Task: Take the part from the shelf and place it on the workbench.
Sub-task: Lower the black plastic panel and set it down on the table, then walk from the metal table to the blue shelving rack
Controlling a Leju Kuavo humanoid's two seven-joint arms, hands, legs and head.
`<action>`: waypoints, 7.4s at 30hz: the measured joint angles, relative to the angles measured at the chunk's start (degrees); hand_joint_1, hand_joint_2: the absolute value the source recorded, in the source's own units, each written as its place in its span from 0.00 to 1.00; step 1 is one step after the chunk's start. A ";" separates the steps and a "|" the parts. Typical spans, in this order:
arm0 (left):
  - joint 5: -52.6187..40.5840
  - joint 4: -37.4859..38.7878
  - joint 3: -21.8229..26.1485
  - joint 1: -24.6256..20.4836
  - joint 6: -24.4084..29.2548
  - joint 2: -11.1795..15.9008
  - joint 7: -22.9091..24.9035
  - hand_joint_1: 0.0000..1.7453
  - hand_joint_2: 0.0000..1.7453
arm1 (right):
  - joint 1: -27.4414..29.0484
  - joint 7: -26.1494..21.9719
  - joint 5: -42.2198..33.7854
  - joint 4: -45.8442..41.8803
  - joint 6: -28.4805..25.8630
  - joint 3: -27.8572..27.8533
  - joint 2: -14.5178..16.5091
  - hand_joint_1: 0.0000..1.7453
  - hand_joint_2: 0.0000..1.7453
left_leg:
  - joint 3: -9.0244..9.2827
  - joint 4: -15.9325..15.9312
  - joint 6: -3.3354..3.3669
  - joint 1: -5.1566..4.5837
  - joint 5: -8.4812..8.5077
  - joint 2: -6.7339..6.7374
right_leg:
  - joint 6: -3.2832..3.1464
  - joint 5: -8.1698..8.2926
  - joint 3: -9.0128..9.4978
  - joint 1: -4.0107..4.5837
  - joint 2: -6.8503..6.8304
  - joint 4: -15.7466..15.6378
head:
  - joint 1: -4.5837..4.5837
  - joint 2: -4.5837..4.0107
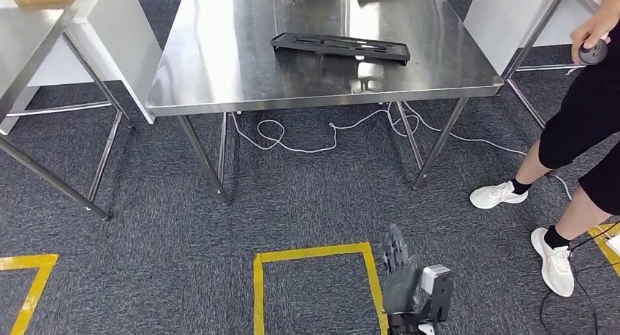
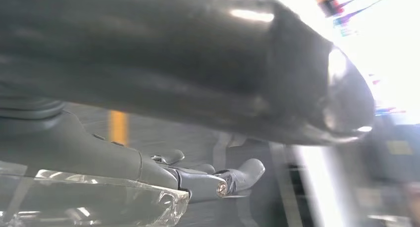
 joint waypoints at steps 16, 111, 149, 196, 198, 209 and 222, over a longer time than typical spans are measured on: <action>-0.90 0.06 -0.26 -0.27 1.30 -0.26 -0.11 0.00 0.00 | -10.44 7.06 10.94 45.04 -13.10 6.53 1.25 0.00 0.00 | 2.61 -16.76 1.26 0.06 8.22 0.76 | 5.46 -3.65 -0.19 -3.26 0.24 10.14 | 0.61 0.00; -0.56 0.56 -0.09 0.99 3.33 -0.50 -2.57 0.00 0.00 | -9.67 35.70 16.33 63.91 -10.33 13.53 -2.79 0.00 0.00 | 5.98 -13.31 1.22 -0.66 2.61 5.25 | 3.92 -3.60 3.29 -1.34 -2.92 0.71 | 0.16 0.00; -1.69 0.91 -0.32 1.14 4.29 -0.91 -1.73 0.00 0.00 | -10.35 39.44 15.09 63.88 -9.42 13.68 -3.83 0.00 0.00 | 3.87 -4.61 -1.70 0.81 -4.33 1.37 | 1.61 -1.21 1.51 -2.45 0.44 0.31 | -0.13 0.00; -2.53 1.01 -1.54 1.74 4.51 -1.16 -1.02 0.00 0.00 | -10.80 40.13 14.81 63.85 -9.12 13.62 -3.78 0.00 0.00 | 6.08 -13.27 1.46 0.29 2.33 0.68 | 2.85 -7.12 -6.77 -1.73 1.42 14.09 | 0.58 0.00; -2.56 1.01 -1.54 1.73 4.51 -1.17 -1.02 0.00 0.00 | -10.79 40.13 14.82 63.86 -9.11 13.62 -3.84 0.00 0.00 | 6.07 -13.25 1.46 0.21 2.24 2.31 | 3.41 -7.68 -8.13 -1.94 0.96 16.99 | 0.59 0.00; -2.73 1.01 -1.58 1.48 4.51 -1.22 -1.37 0.00 0.00 | -10.87 40.14 14.82 63.85 -9.08 13.62 -3.92 0.00 0.00 | 5.81 -8.42 -1.32 0.32 -2.46 3.22 | 1.85 -1.15 0.62 -2.41 -0.87 0.86 | 0.30 0.00; -2.69 1.01 -1.58 1.96 4.61 -1.22 -1.34 0.00 0.00 | -10.71 40.03 14.82 63.85 -8.94 13.62 -3.87 0.00 0.00 | 5.34 -9.46 -0.36 0.56 0.40 -2.80 | 2.00 -0.85 -0.03 -1.66 6.11 1.28 | 0.32 0.00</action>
